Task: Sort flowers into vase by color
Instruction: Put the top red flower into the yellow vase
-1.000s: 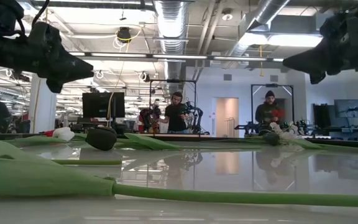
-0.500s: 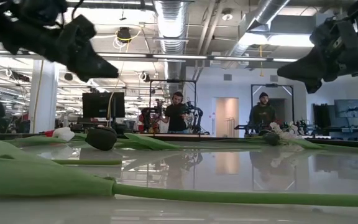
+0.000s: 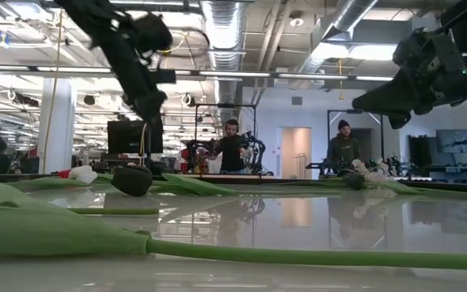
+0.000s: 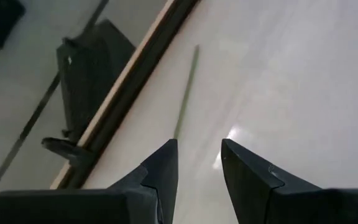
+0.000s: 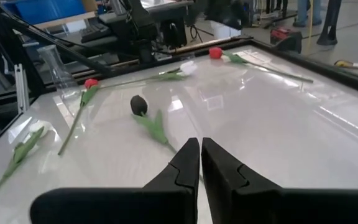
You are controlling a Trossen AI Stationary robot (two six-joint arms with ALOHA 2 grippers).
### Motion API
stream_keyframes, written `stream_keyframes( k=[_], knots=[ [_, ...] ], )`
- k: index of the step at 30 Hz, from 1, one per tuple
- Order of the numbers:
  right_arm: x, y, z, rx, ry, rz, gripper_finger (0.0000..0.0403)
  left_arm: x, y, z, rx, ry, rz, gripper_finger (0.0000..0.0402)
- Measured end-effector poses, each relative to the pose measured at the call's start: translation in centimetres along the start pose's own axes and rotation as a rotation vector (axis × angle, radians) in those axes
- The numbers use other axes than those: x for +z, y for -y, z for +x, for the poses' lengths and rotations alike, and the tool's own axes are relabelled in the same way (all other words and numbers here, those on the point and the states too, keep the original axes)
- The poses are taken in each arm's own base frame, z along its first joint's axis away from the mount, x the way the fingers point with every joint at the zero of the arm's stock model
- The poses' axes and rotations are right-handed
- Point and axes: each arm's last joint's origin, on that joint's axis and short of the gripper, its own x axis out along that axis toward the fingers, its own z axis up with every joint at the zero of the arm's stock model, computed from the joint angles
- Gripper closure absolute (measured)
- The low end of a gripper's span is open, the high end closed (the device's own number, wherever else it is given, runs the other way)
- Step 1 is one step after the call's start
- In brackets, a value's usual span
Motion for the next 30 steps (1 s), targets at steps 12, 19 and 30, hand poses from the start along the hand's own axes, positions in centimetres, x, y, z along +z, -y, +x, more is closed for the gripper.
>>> stream_keyframes(
  k=[12,19,30],
  knots=[
    [-1.1,-0.6,0.8,0.023,-0.067,-0.008,0.0356,1.2,-1.4,6.8,-0.118,-0.202,0.073,0.0239],
    [-1.7,-0.5,1.1,0.011,-0.106,-0.02,0.0356,1.6,-2.8,9.7,-0.121,-0.309,0.041,0.0206],
    [-1.9,-0.5,1.3,0.009,-0.111,-0.021,0.0355,-0.1,-5.0,13.0,-0.171,-0.435,-0.044,0.022]
  ],
)
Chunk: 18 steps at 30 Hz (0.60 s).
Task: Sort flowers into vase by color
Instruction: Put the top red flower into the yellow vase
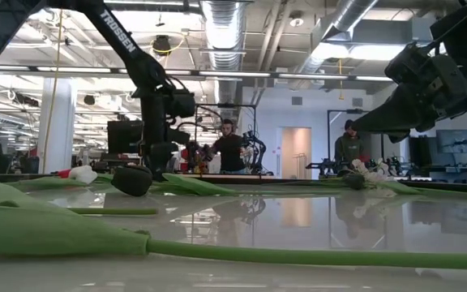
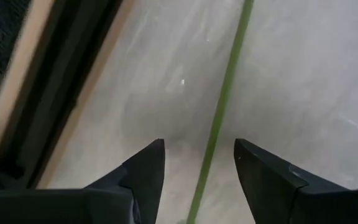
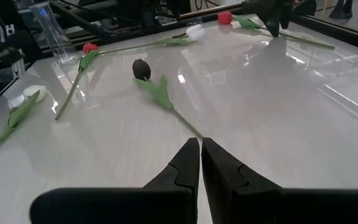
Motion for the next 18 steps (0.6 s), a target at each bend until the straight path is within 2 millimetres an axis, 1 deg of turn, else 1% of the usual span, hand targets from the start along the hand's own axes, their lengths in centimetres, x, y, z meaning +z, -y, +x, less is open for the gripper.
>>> stream_keyframes(
  k=[4,6,8,12,13,15,18],
  knots=[
    [0.0,0.0,0.0,0.0,0.0,0.0,0.0355,0.0,-0.1,0.5,-0.012,-0.014,0.018,0.0228],
    [0.0,0.0,0.0,0.0,0.0,-0.001,0.0355,-0.1,0.0,0.4,-0.019,-0.023,0.029,0.0243],
    [0.0,0.0,0.0,0.0,0.001,-0.003,0.0355,-0.3,0.2,0.3,-0.028,-0.035,0.044,0.0274],
    [0.1,0.0,0.0,0.001,0.008,-0.013,0.0355,-0.5,0.4,0.0,-0.046,-0.05,0.081,0.0373],
    [0.1,0.0,0.0,0.002,0.011,-0.012,0.0355,-0.6,0.4,0.0,-0.05,-0.052,0.091,0.0386],
    [0.2,0.0,0.0,0.004,0.016,-0.011,0.0355,-0.6,0.7,-0.1,-0.064,-0.056,0.128,0.0392],
    [0.2,0.0,0.0,0.004,0.016,-0.012,0.0355,-0.4,1.9,-0.2,-0.064,-0.063,0.221,0.0399]
  ],
)
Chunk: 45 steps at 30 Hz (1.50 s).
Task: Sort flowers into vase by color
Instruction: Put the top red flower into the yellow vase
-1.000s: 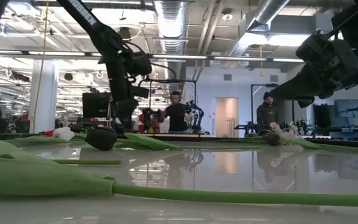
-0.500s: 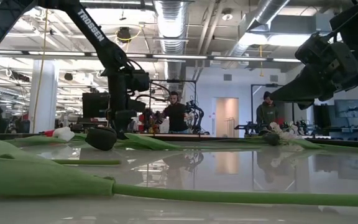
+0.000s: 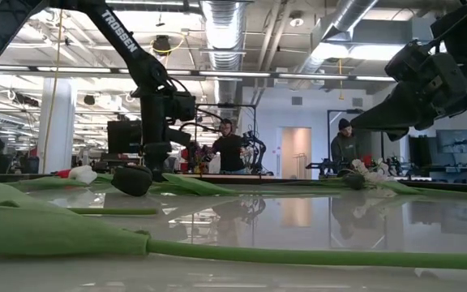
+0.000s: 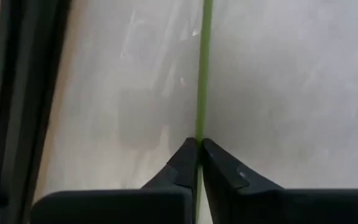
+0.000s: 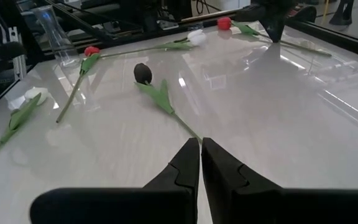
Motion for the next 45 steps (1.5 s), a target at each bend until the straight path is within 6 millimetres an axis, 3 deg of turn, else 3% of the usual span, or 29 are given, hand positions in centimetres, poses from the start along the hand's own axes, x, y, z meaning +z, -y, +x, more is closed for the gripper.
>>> stream_keyframes(
  k=[12,17,22,28,37,41,45],
  knots=[
    [0.0,0.0,0.0,0.0,-0.001,-0.011,0.0355,3.0,8.1,-0.9,0.122,-0.035,0.587,0.0401],
    [0.0,0.0,0.0,0.0,-0.002,-0.012,0.0356,3.6,11.5,-1.4,0.156,-0.062,0.943,0.0401],
    [0.0,0.0,0.0,0.0,-0.002,-0.028,0.0356,4.0,13.3,-1.7,0.216,-0.073,1.137,0.0401],
    [0.0,0.0,0.0,0.0,-0.002,-0.038,0.0356,4.2,13.5,-1.7,0.202,-0.021,1.059,0.0394],
    [0.0,0.0,0.0,0.0,-0.001,-0.039,0.0356,4.3,13.3,-1.8,0.269,-0.049,0.992,0.0316],
    [0.1,0.0,0.0,0.001,0.005,-0.038,0.0356,4.4,13.0,-3.0,0.32,0.011,0.821,0.028],
    [0.1,0.0,0.0,0.001,0.009,-0.049,0.0356,4.7,12.4,-5.2,0.366,0.14,0.517,0.0266]
  ],
)
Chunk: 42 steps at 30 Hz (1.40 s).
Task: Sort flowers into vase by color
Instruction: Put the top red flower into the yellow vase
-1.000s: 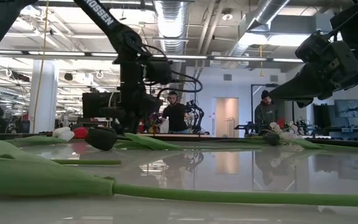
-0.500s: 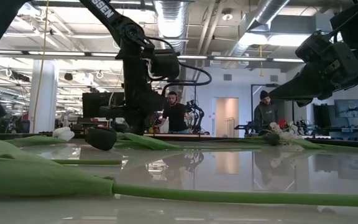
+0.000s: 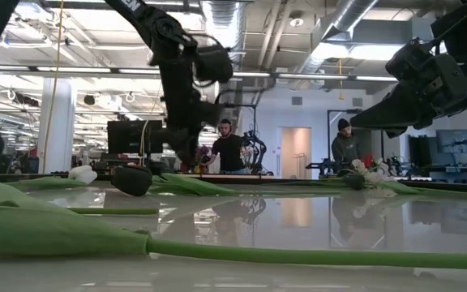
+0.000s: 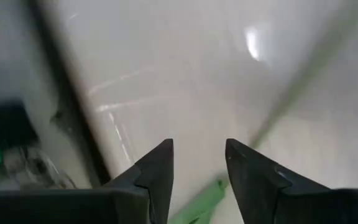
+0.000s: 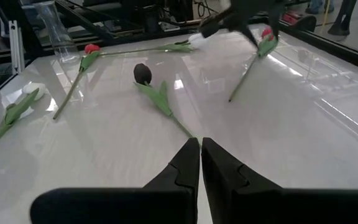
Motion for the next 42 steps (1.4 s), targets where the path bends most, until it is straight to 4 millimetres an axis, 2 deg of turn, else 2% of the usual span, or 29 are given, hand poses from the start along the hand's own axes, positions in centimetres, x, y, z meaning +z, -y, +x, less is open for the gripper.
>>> stream_keyframes(
  k=[4,9,15,20,25,30,42],
  knots=[
    [0.1,0.0,0.0,0.002,0.013,0.005,0.0356,-0.5,-1.3,-2.1,0.031,0.064,-0.461,0.0265],
    [0.0,0.0,0.0,0.003,0.002,0.062,0.0356,-1.5,-2.0,-3.3,-0.082,0.065,-1.18,0.0264],
    [-0.2,0.0,0.0,0.005,-0.018,0.114,0.0356,-1.8,-2.1,-3.2,-0.15,0.032,-1.615,0.0264],
    [-0.7,-0.1,0.0,0.045,-0.082,0.106,0.0356,-2.0,-1.1,-2.1,-0.163,0.019,-1.934,0.0264],
    [-1.6,-0.2,-0.2,0.113,-0.188,0.095,0.0356,-2.7,0.6,-1.1,-0.115,-0.036,-2.182,0.0264],
    [-2.3,-0.1,-0.3,0.119,-0.271,0.084,0.0356,-2.9,1.8,-0.4,-0.1,-0.016,-2.343,0.0264],
    [-3.5,0.2,-0.7,0.095,-0.397,0.063,0.0356,-3.5,2.1,0.3,-0.038,0.013,-2.465,0.0264]
  ],
)
